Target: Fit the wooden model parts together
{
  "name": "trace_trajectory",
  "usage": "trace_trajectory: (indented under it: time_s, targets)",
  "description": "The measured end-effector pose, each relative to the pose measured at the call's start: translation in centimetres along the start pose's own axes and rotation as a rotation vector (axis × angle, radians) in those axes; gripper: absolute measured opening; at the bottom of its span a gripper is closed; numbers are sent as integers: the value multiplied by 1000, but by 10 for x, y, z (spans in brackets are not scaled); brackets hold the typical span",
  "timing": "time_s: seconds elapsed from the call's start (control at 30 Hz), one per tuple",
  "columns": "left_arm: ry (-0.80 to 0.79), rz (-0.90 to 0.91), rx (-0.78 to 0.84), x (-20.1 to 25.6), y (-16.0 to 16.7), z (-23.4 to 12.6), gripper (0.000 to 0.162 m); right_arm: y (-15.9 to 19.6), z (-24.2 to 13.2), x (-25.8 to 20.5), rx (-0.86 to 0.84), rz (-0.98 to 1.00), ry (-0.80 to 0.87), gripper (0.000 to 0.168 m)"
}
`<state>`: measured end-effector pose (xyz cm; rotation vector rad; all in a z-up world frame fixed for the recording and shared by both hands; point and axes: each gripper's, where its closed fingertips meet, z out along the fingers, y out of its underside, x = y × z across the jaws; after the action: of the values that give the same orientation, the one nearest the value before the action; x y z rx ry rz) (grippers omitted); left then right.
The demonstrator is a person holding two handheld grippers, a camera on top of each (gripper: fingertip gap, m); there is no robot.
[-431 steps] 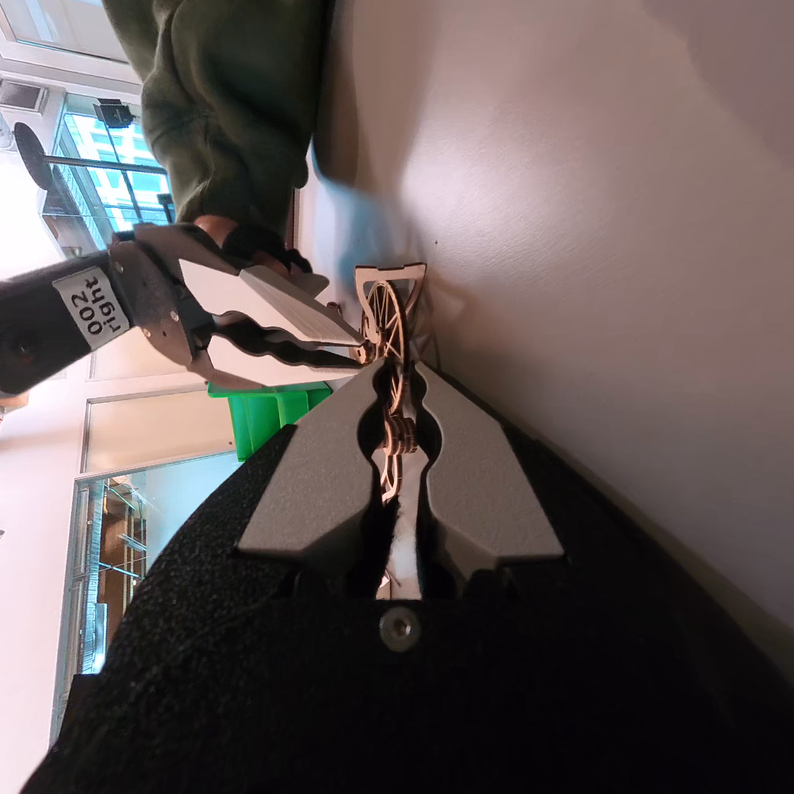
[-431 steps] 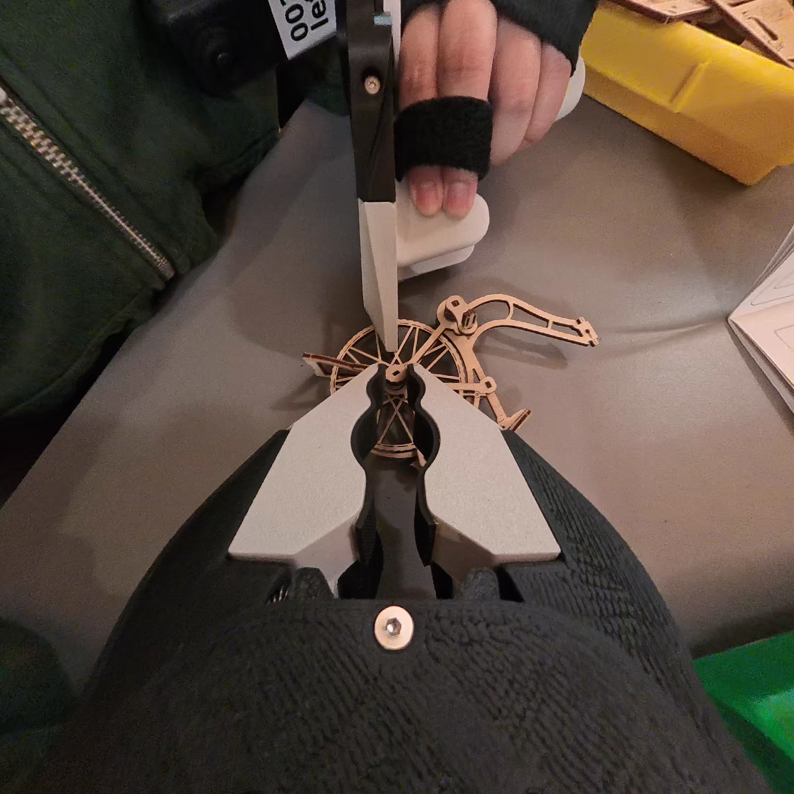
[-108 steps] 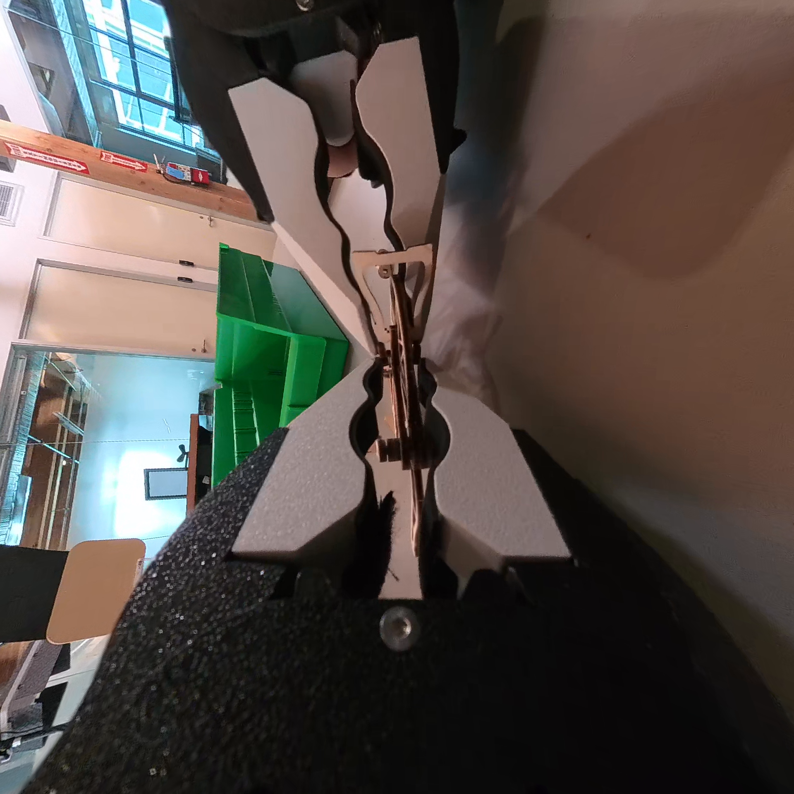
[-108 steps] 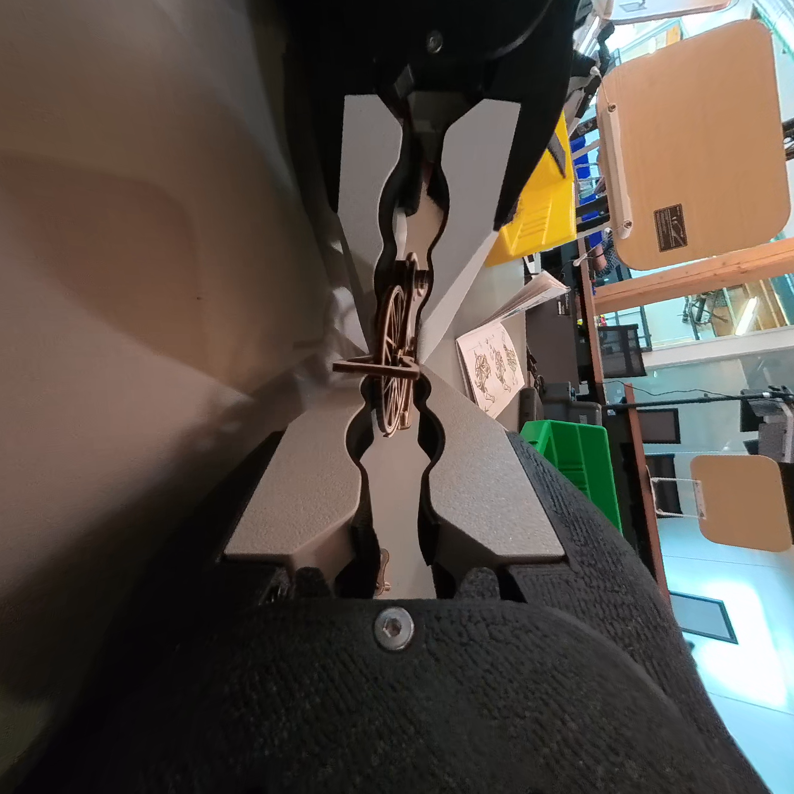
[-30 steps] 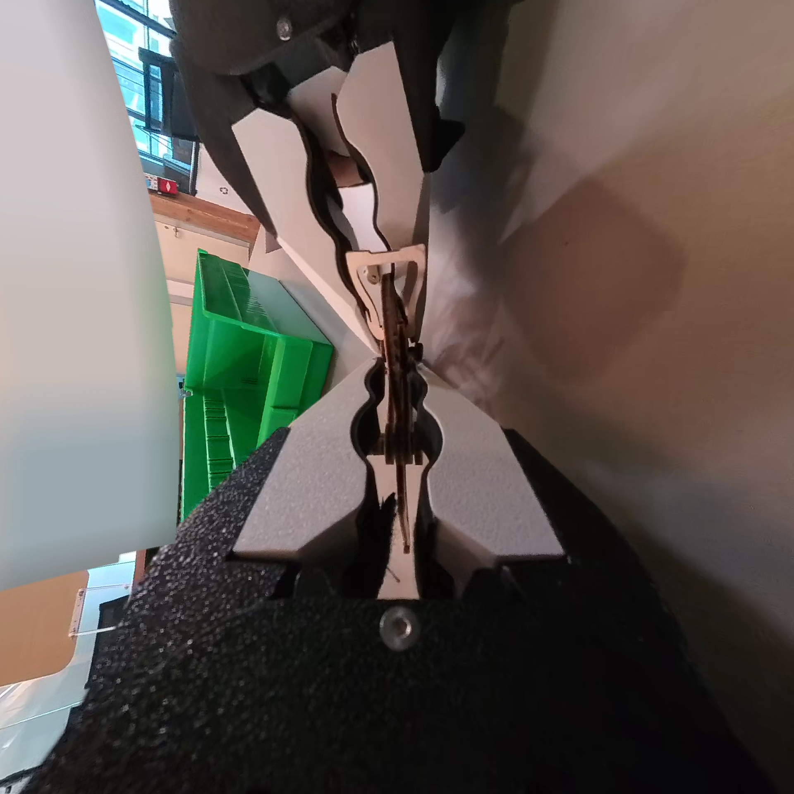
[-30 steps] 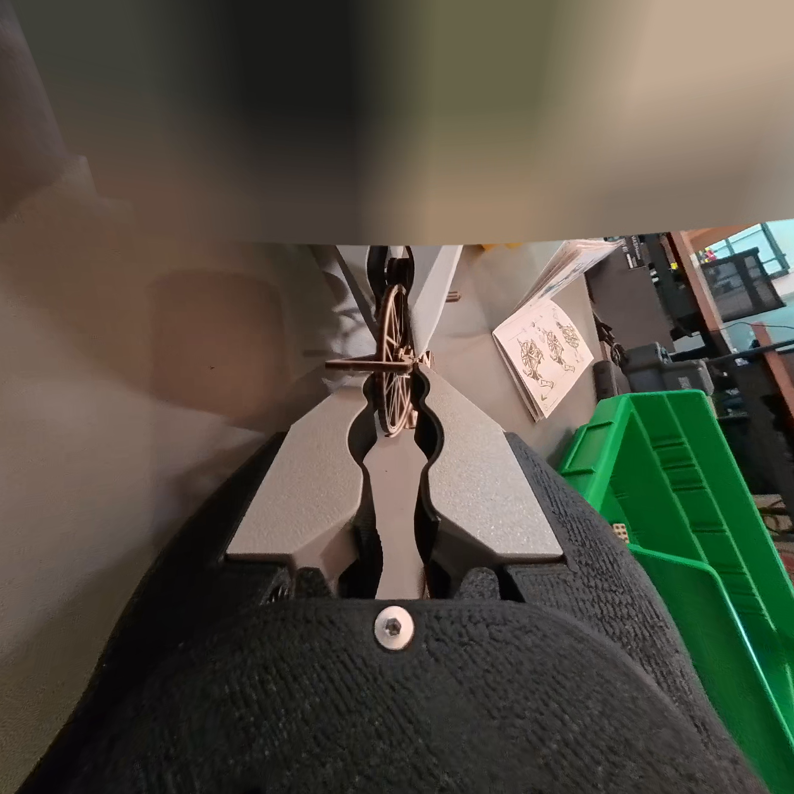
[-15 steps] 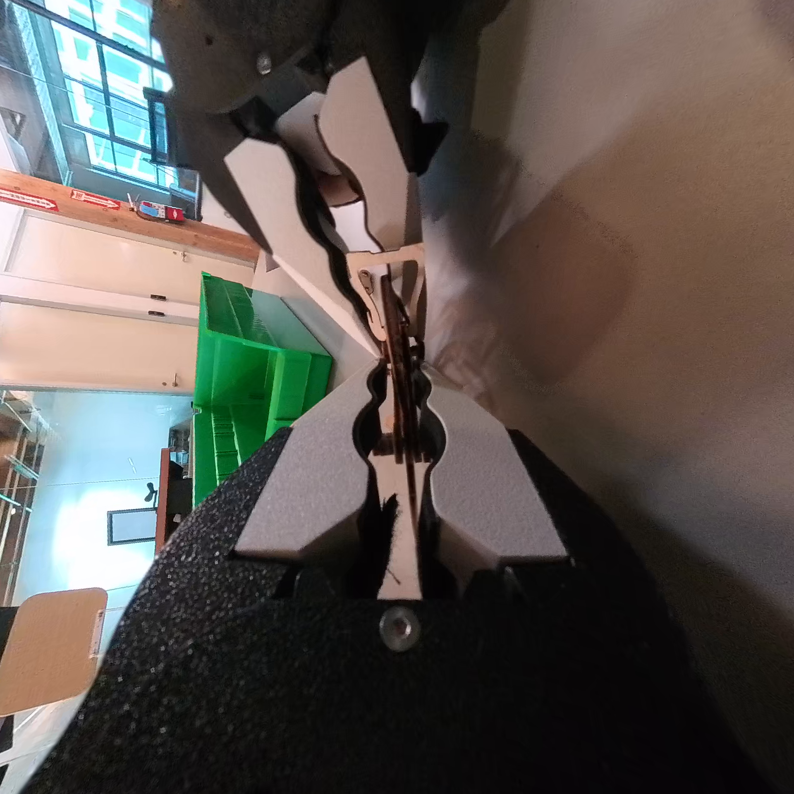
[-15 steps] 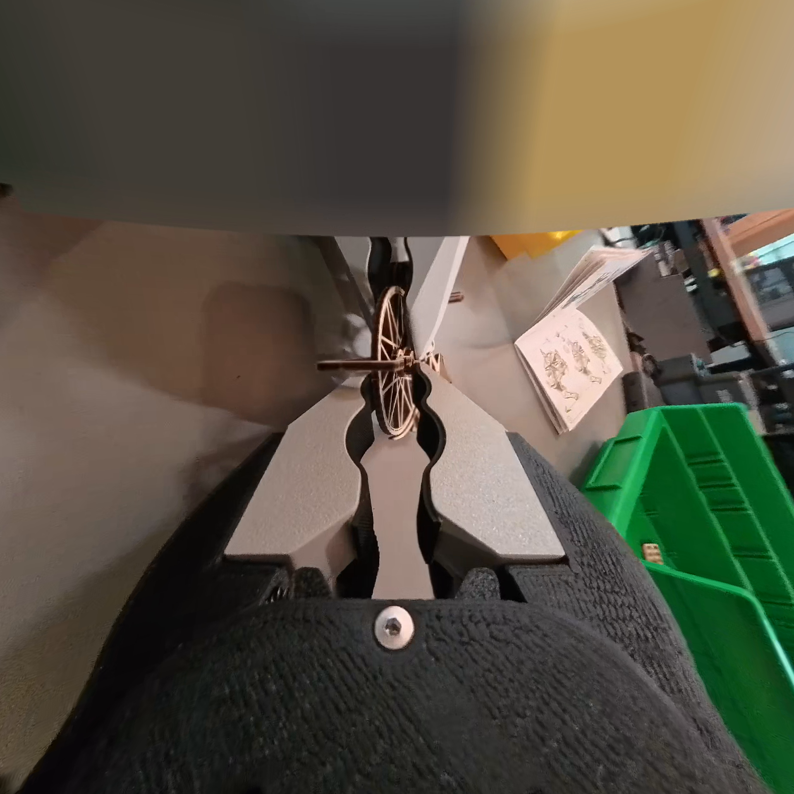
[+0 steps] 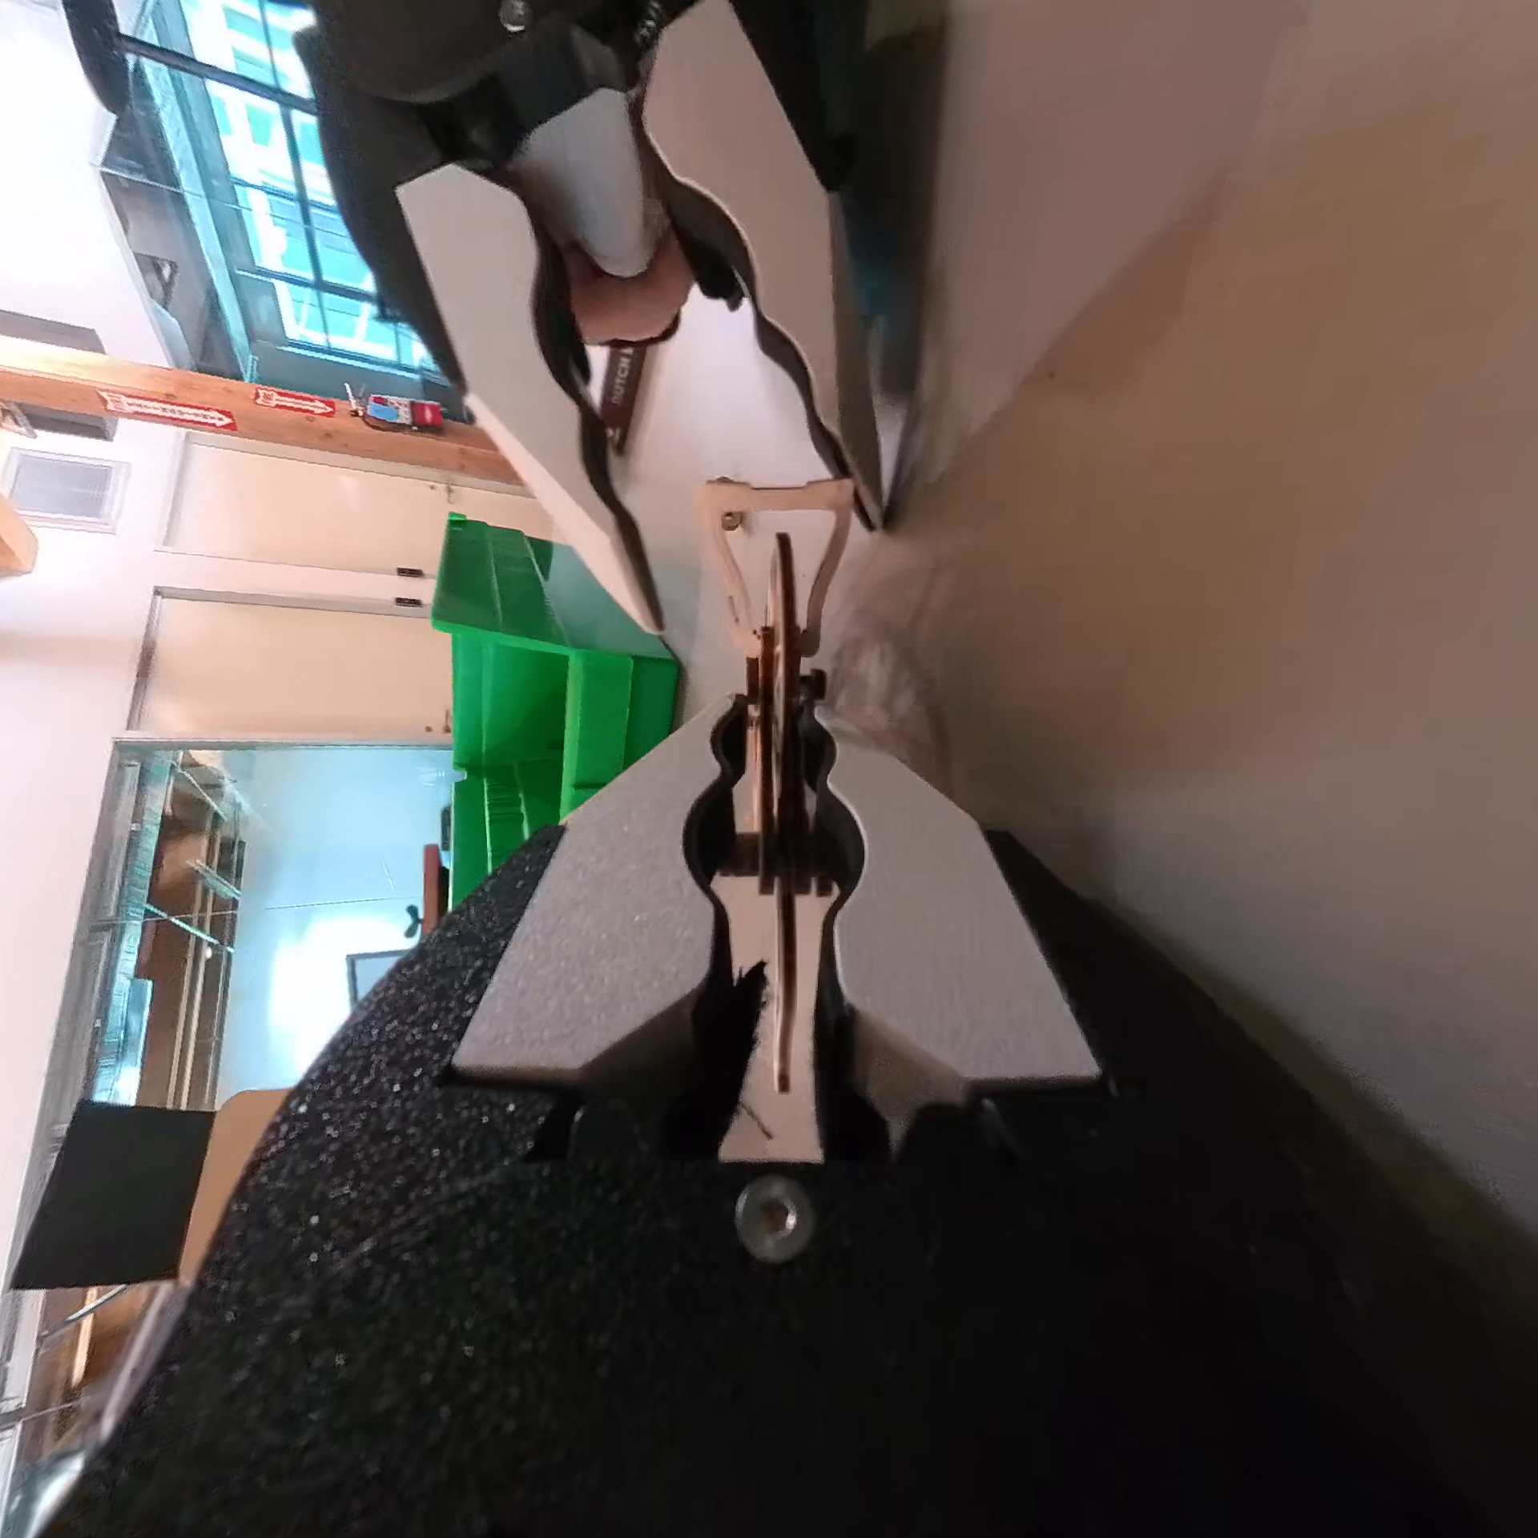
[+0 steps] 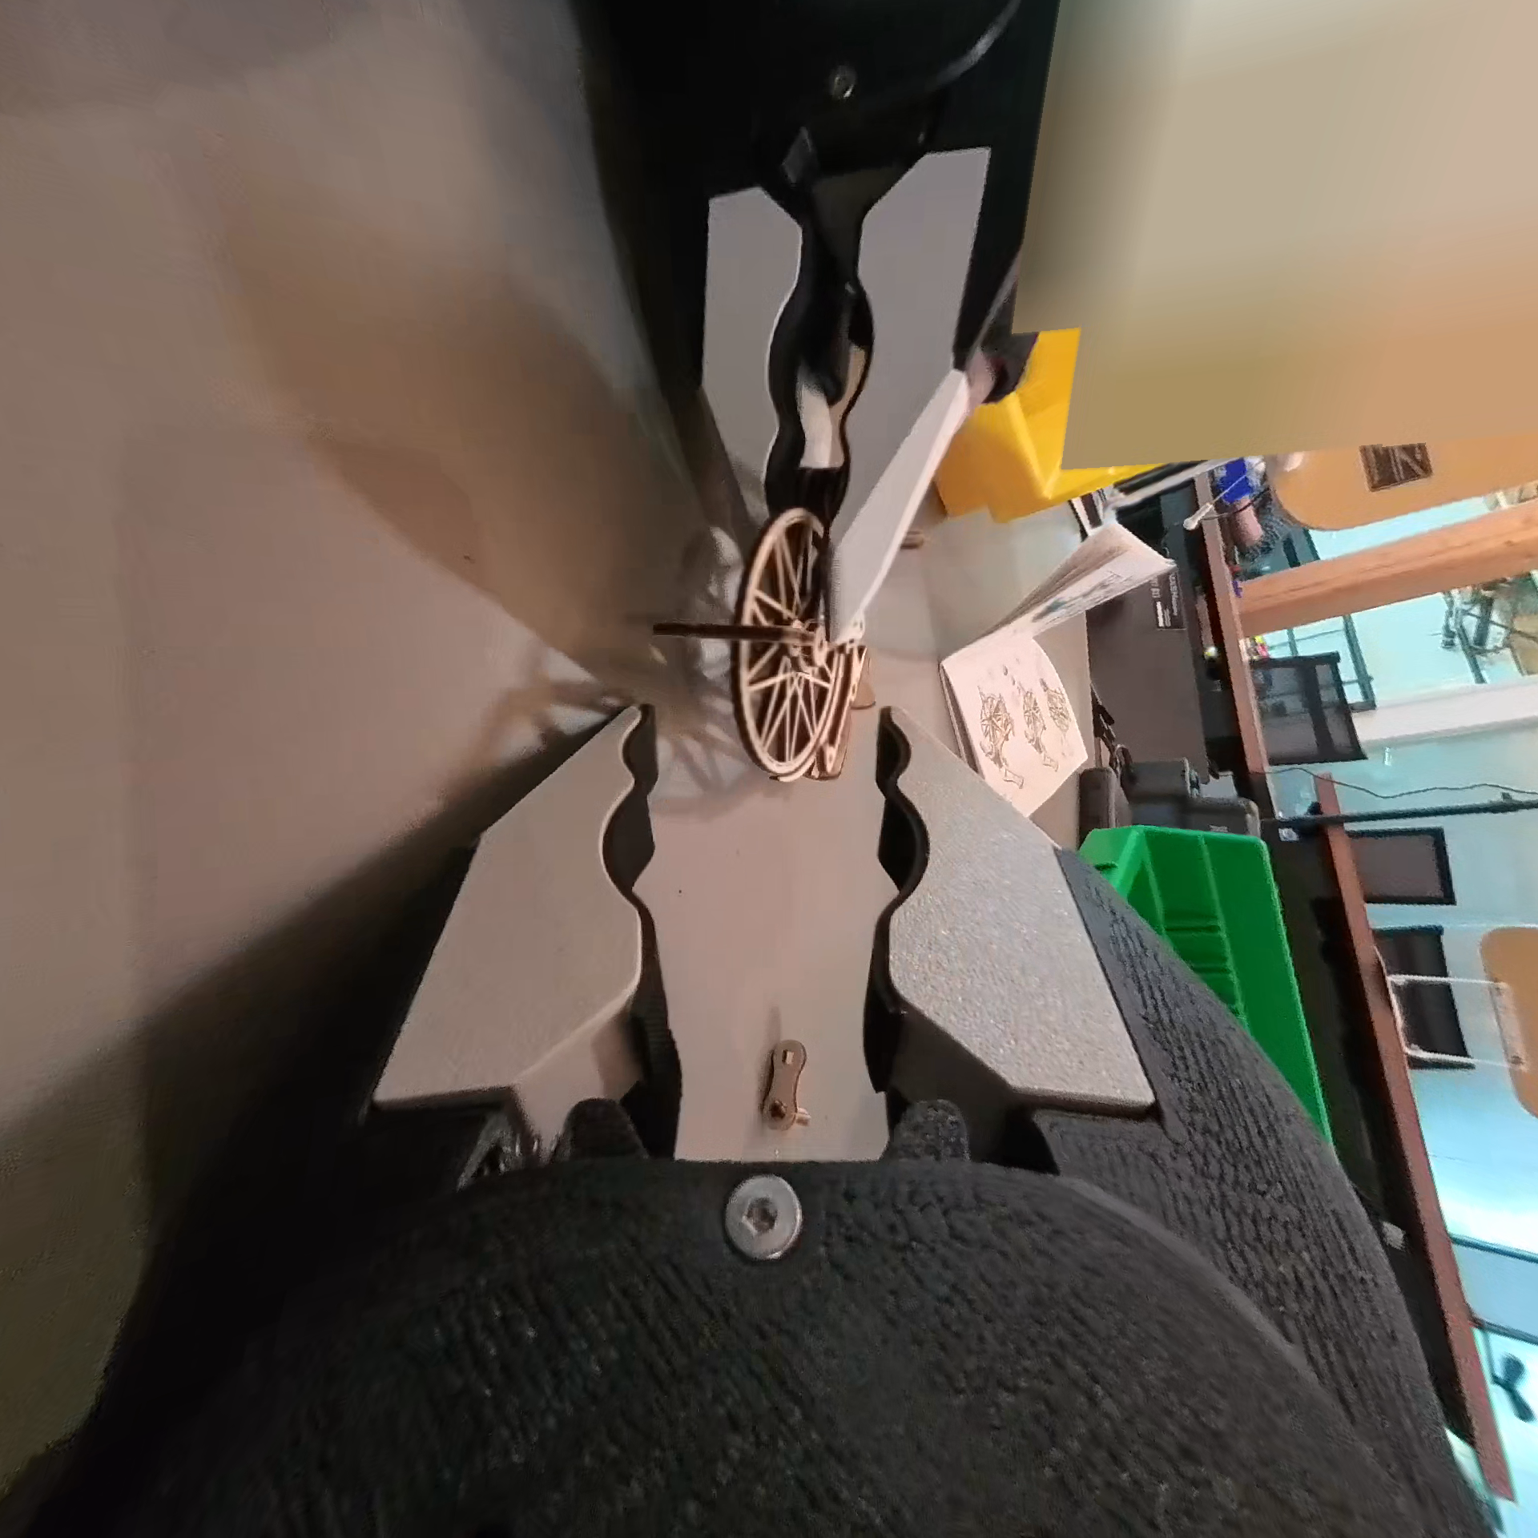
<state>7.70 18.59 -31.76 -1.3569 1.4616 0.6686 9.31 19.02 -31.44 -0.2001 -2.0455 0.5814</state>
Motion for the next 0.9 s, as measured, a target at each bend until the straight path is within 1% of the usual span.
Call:
trace_trajectory:
  time_s: [0.17, 0.27, 0.37, 0.43, 0.53, 0.63, 0.73, 0.9]
  targets:
    - [74, -16, 17, 14, -3, 0, 16, 10, -12, 12, 17, 84, 43, 58]
    - [102, -74, 31, 16, -7, -4, 19, 14, -18, 21, 22, 136, 88, 58]
    - [112, -140, 53, 15, -11, -11, 31, 16, -23, 30, 41, 214, 129, 58]
    - [127, -180, 69, 16, -14, -16, 35, 16, -29, 40, 79, 302, 159, 58]
    - [136, -190, 75, 18, -16, -19, 35, 18, -36, 50, 131, 421, 188, 53]
    - [139, -161, 91, 19, -21, -20, 35, 22, -40, 59, 157, 481, 221, 45]
    - [154, -149, 127, 20, -26, -23, 39, 30, -46, 69, 139, 498, 290, 41]
    - [193, -77, 203, 24, -37, -34, 44, 45, -59, 84, 88, 501, 424, 35]
